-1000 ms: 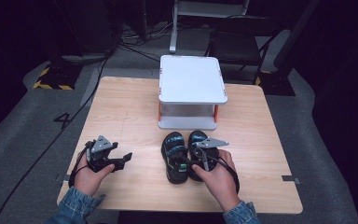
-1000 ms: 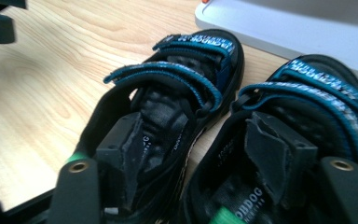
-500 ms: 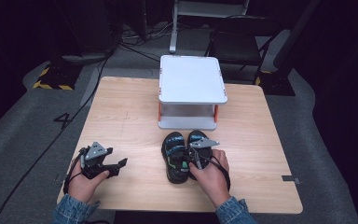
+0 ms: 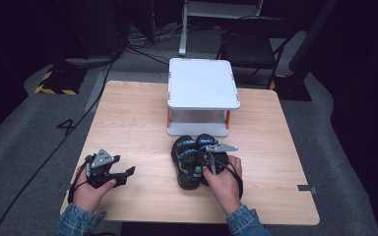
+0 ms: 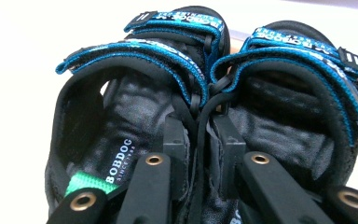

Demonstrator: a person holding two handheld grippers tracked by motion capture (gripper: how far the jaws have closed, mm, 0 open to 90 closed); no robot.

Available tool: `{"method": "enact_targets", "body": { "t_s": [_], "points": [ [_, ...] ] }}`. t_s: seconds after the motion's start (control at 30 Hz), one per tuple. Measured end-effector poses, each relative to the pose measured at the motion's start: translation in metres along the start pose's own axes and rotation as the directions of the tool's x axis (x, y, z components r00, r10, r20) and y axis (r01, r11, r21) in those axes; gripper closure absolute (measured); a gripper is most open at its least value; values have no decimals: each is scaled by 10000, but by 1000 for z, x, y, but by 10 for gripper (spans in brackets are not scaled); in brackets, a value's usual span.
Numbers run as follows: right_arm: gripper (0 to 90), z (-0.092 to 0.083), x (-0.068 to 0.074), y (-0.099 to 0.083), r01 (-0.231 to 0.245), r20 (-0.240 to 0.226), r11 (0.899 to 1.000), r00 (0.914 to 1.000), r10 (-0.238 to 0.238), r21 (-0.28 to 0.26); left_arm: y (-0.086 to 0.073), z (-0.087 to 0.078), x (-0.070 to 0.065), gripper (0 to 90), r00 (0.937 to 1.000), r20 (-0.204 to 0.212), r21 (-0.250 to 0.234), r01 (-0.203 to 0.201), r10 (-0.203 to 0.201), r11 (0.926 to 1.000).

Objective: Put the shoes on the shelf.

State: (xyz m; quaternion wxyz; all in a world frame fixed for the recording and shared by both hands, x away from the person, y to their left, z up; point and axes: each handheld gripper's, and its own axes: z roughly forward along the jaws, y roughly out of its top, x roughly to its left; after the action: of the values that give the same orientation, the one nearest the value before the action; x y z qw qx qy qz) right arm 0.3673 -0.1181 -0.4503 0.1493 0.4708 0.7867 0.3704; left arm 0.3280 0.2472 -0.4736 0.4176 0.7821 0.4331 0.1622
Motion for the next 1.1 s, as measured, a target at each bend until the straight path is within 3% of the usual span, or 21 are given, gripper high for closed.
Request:
{"method": "enact_targets", "body": {
  "t_s": [0.3, 0.63, 0.83, 0.9, 1.1],
  "points": [
    [788, 7, -19, 33, -147, 492, 9995, 9987, 161, -274, 0, 1, -1, 259, 10000, 42, -8, -63, 63, 10000],
    [786, 45, -39, 76, -153, 1103, 9985, 9937, 211, -527, -3, 1, 1, 259, 9999, 125, 85, -2, 1, 10000],
    [784, 60, -42, 87, -62, 1426, 9984, 9897, 141, -561, -4, 1, 2, 259, 9999, 159, 23, -16, 16, 10000],
    [783, 68, -44, 89, -305, 1389, 9967, 9895, 407, -750, -5, 1, 2, 259, 9999, 173, 16, -8, 8, 10000],
    [781, 78, -46, 87, -383, 1601, 9954, 9857, 519, -873, -8, 0, 4, 260, 9997, 206, 35, 125, -126, 9999]
  ]
}}
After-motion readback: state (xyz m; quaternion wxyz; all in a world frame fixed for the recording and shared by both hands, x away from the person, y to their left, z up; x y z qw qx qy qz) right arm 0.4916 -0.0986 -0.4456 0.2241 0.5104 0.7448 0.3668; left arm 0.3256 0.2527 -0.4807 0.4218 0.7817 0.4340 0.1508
